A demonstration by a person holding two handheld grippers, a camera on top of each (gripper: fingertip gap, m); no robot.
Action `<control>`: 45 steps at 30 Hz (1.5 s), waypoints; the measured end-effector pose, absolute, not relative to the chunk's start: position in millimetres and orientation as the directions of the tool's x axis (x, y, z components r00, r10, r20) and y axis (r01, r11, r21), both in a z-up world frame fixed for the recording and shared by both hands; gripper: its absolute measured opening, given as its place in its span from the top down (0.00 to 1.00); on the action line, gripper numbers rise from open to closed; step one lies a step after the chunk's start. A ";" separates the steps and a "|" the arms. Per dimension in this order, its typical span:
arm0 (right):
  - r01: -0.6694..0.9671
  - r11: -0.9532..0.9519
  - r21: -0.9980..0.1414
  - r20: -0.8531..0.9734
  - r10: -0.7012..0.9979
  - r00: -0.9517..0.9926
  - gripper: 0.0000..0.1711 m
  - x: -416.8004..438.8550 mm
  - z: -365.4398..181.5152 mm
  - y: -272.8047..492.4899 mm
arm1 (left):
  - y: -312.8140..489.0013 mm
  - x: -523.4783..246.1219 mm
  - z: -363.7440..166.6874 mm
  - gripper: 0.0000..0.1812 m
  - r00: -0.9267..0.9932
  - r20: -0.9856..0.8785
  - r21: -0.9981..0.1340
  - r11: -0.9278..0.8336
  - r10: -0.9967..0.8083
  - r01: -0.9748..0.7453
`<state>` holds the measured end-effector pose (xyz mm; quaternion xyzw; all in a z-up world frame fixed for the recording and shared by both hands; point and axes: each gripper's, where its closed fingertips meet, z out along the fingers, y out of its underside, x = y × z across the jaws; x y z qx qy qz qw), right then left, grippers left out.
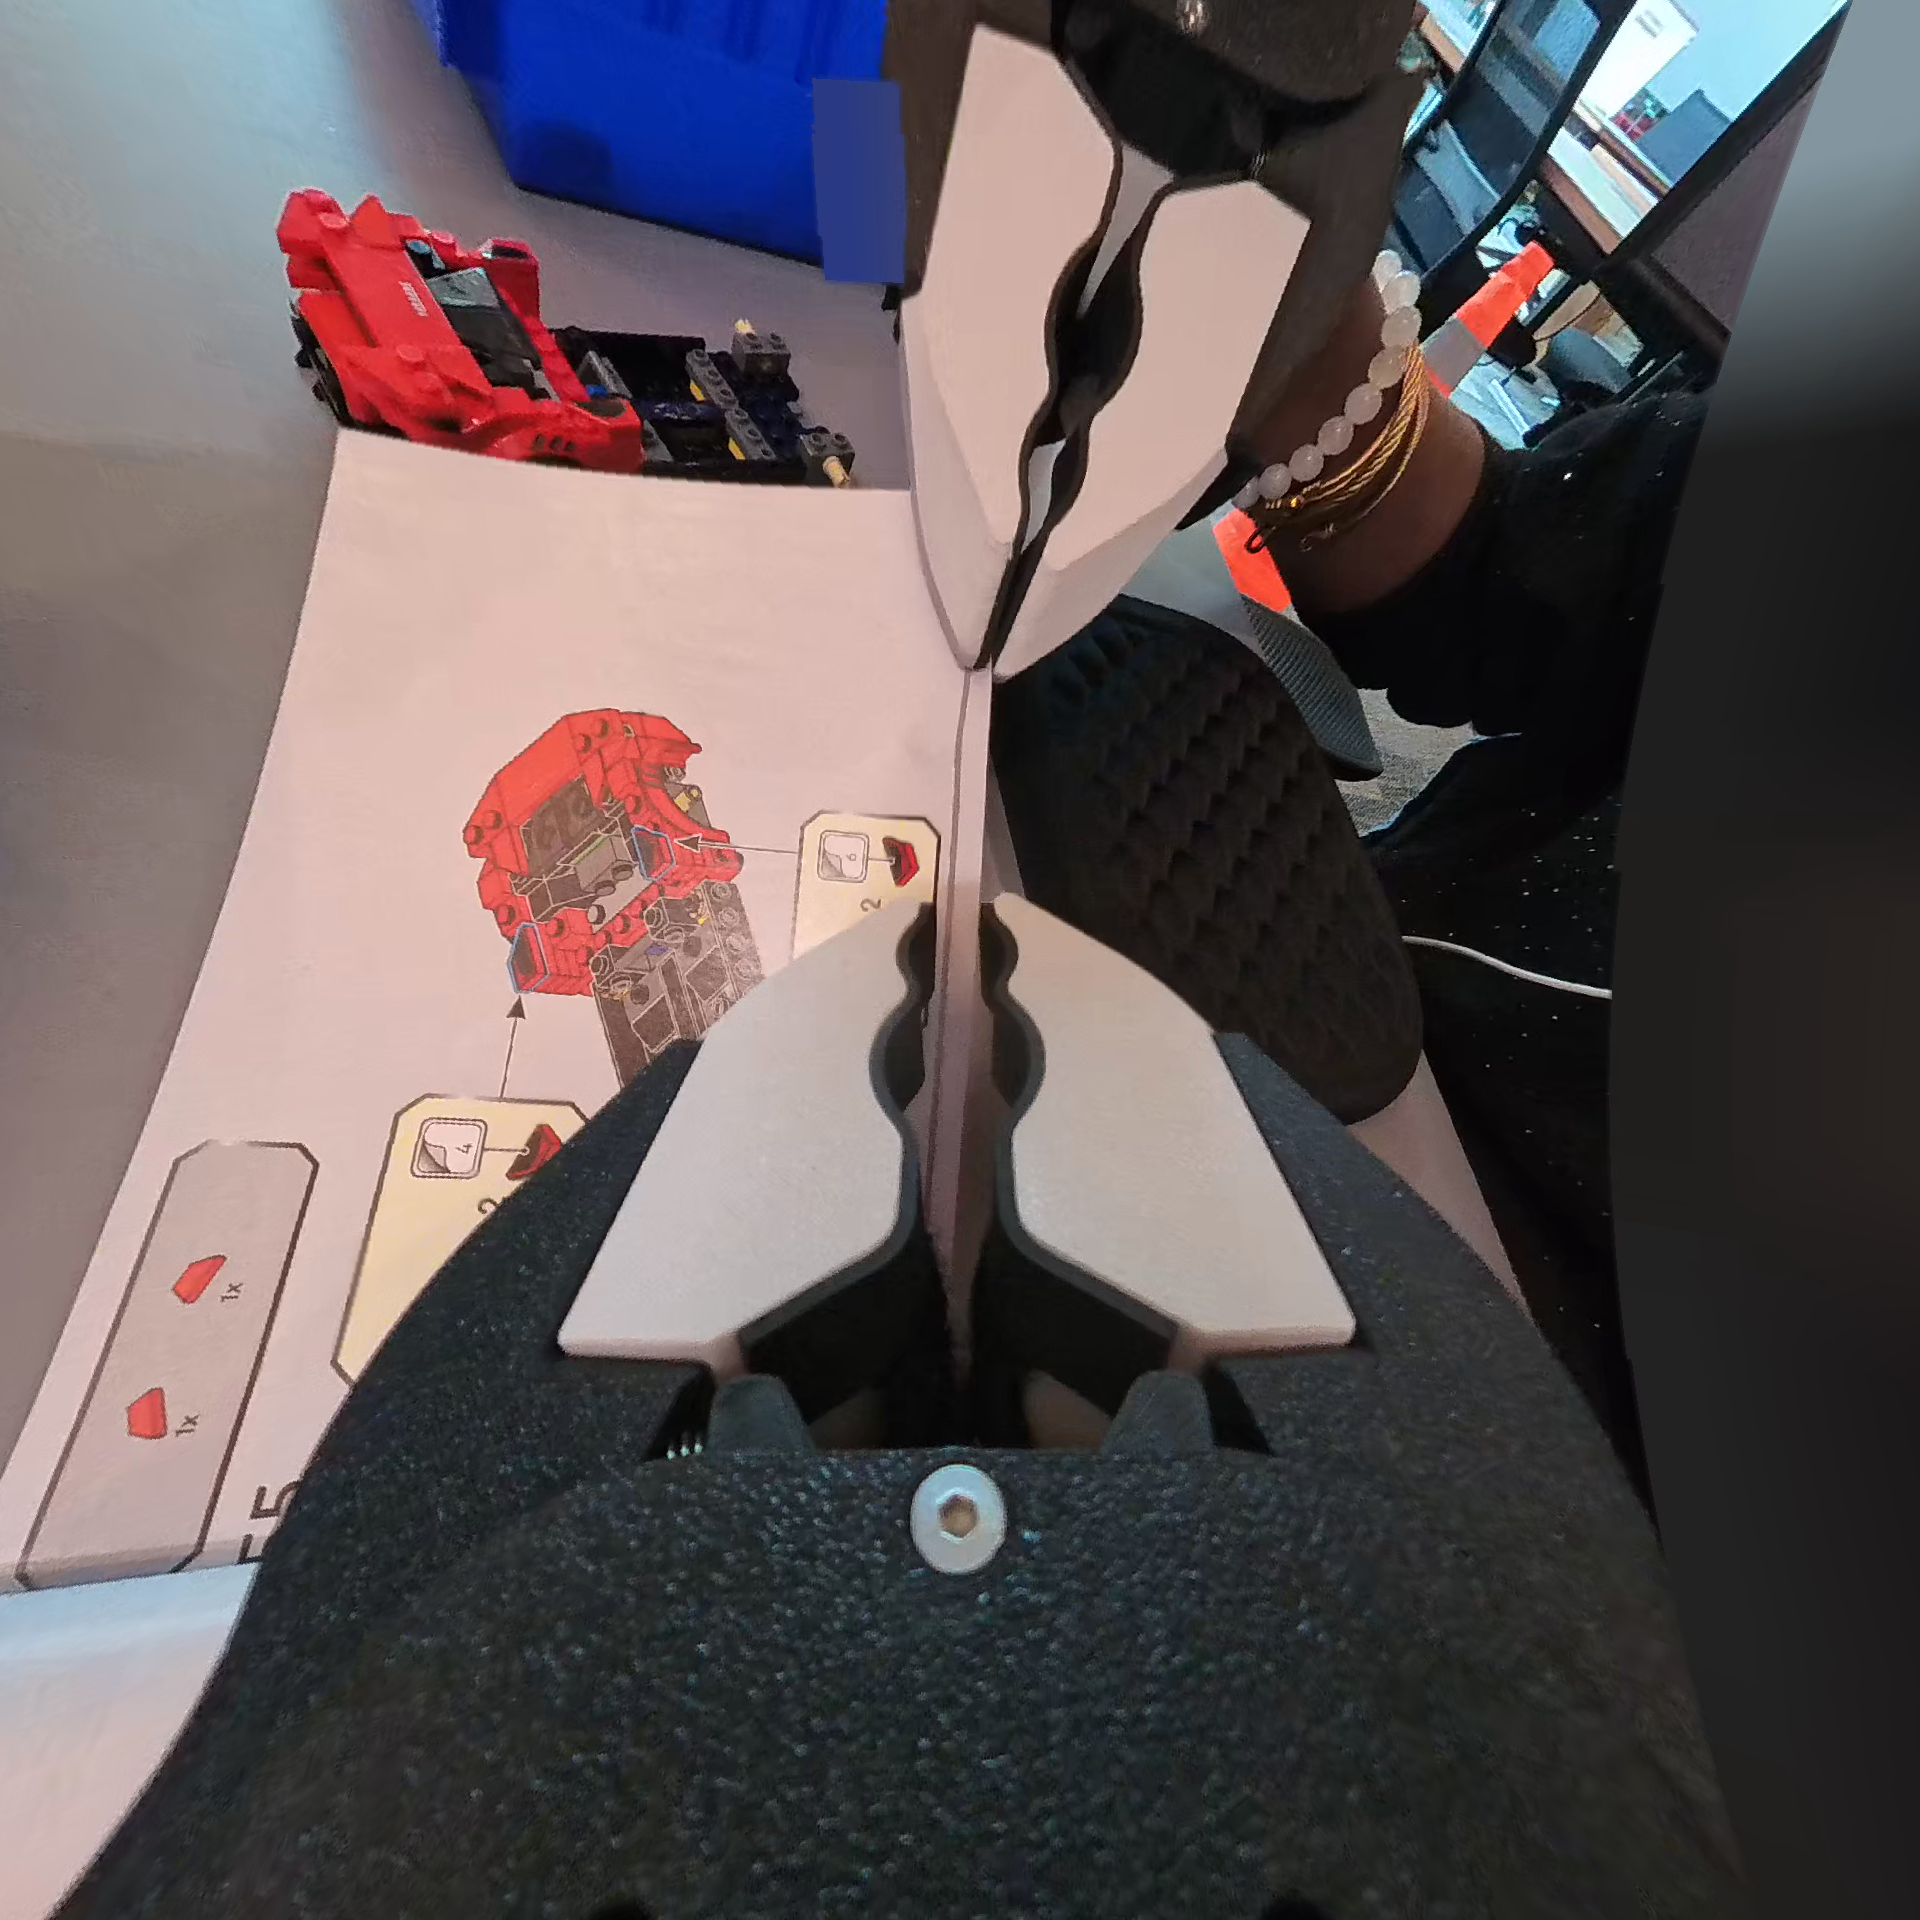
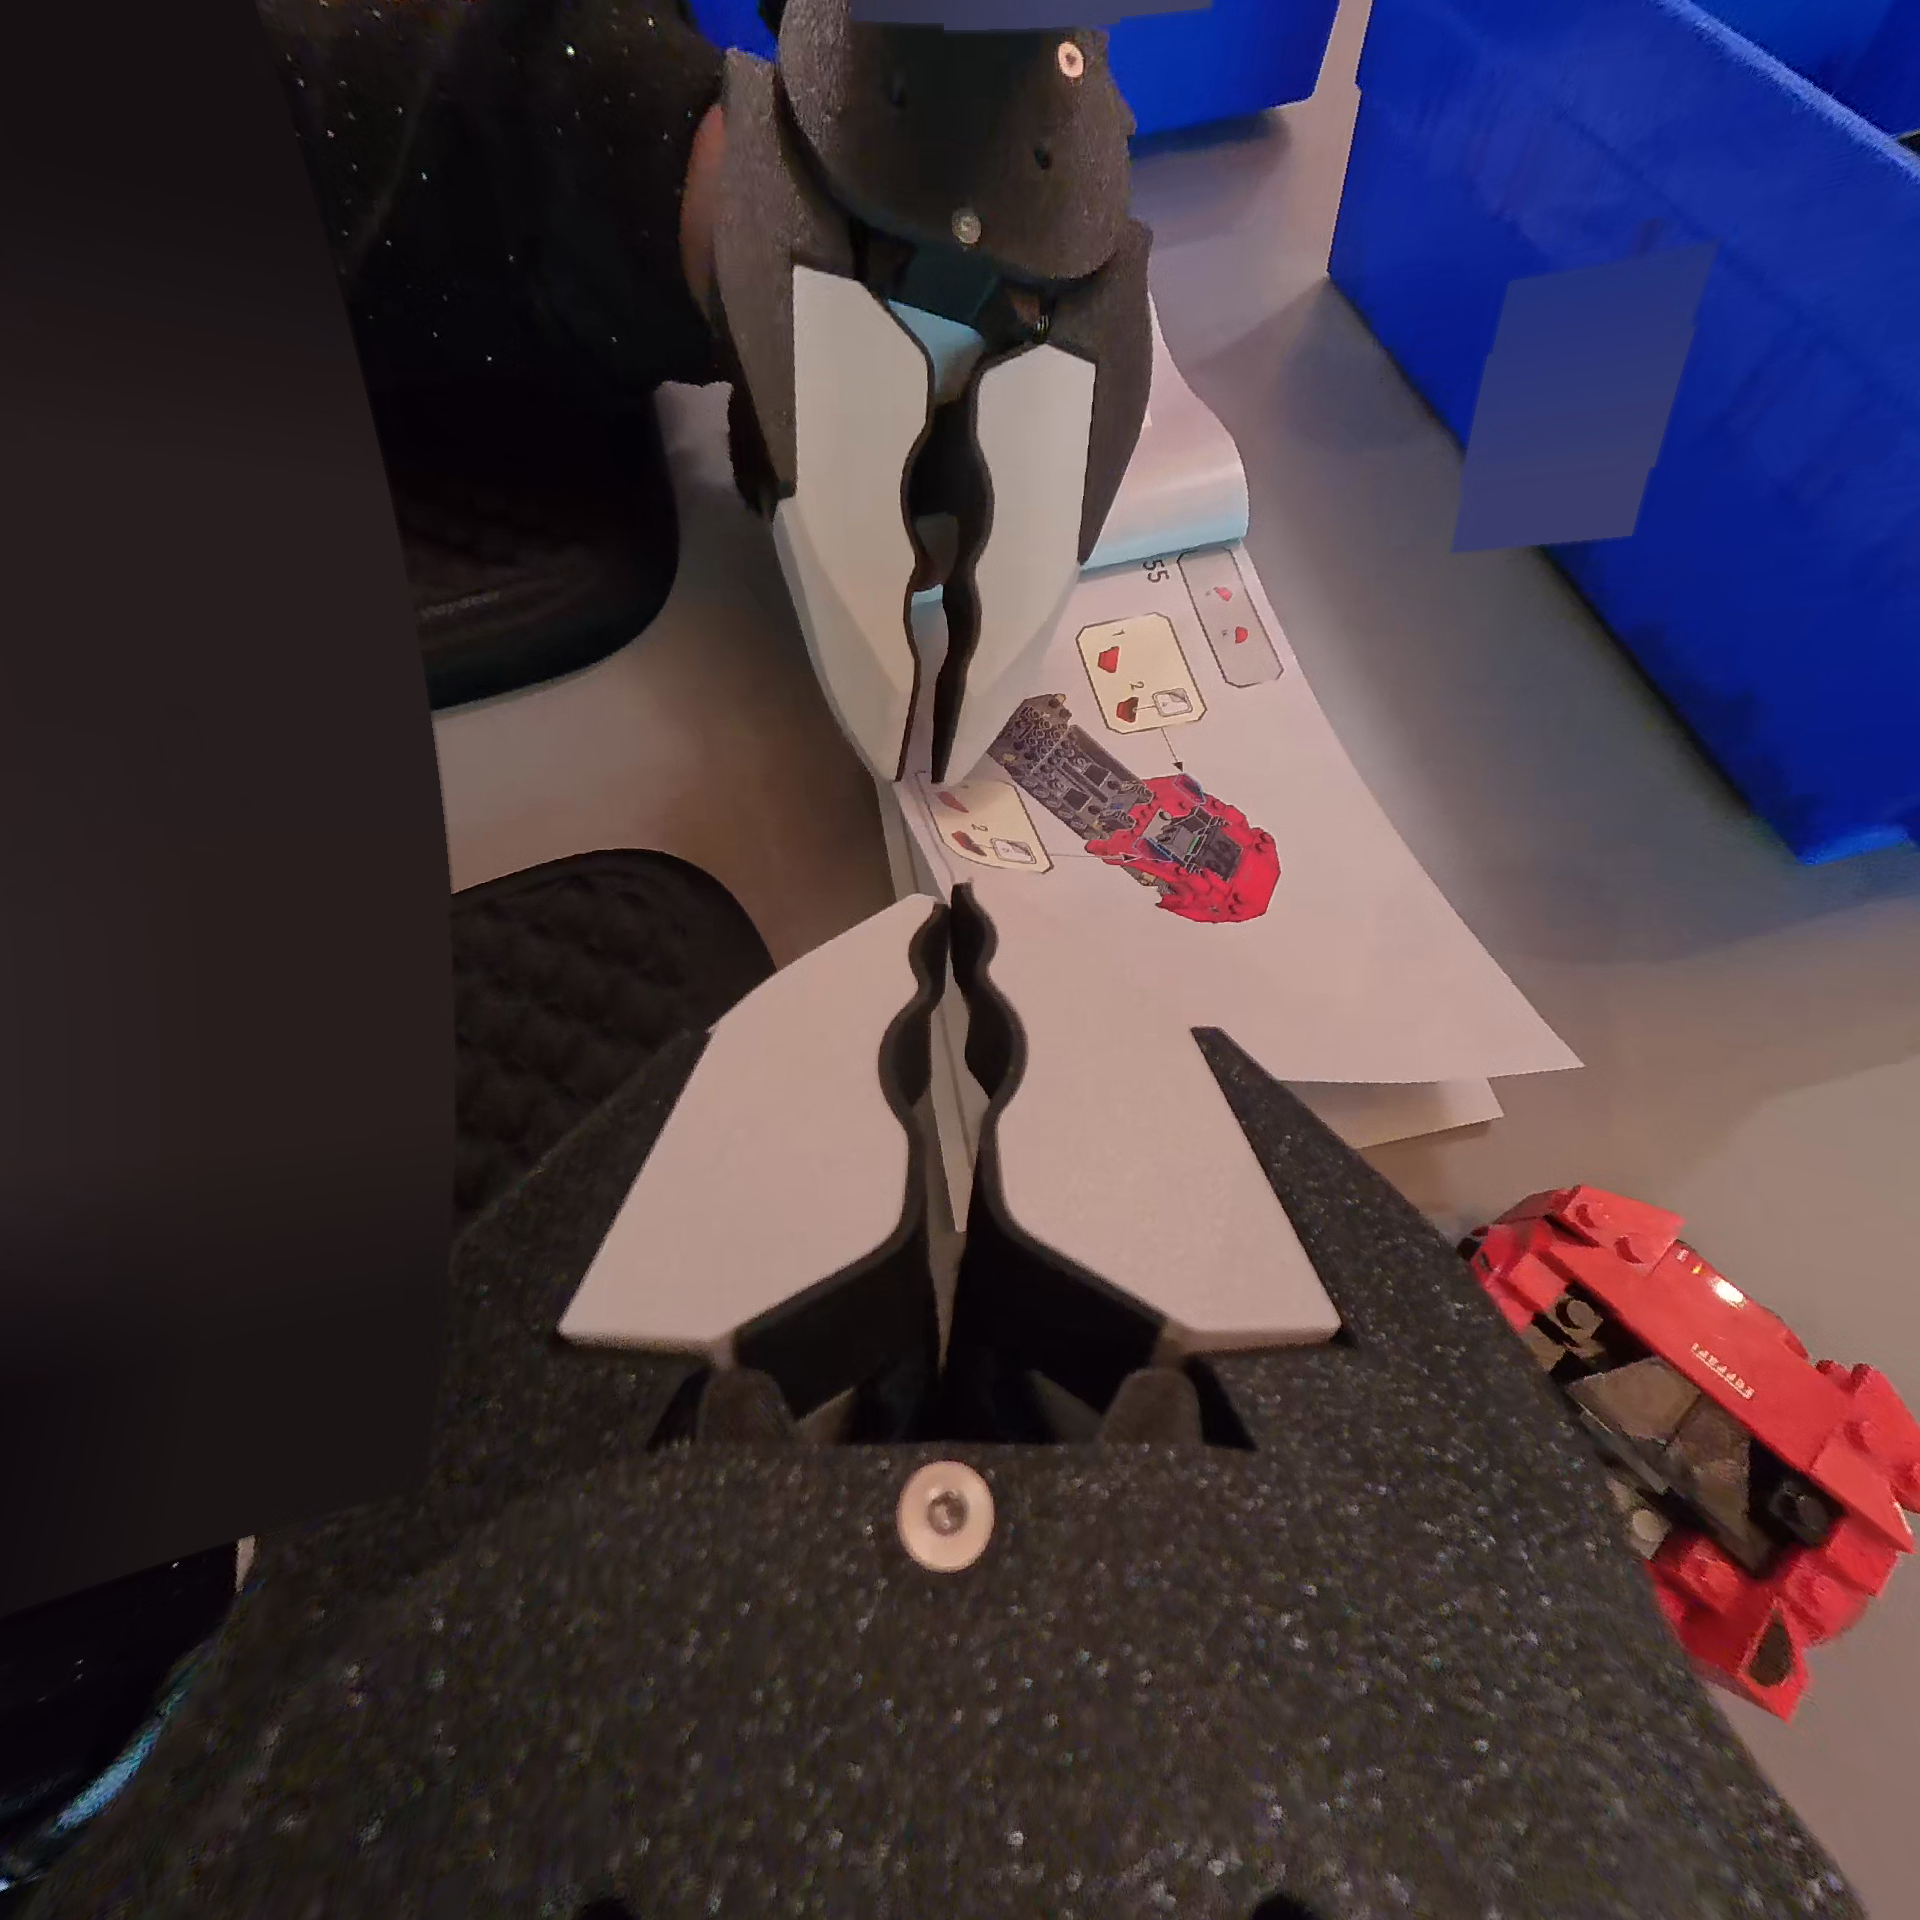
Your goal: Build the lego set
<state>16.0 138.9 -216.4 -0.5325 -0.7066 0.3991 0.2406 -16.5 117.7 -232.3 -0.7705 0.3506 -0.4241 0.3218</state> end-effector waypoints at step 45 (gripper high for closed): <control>0.565 0.114 -0.817 -0.089 0.944 -0.319 0.99 15.9 -219.4 139.1 | 120.5 -21.8 -235.1 0.98 0.340 0.531 -0.767 -0.611 -0.776 -0.197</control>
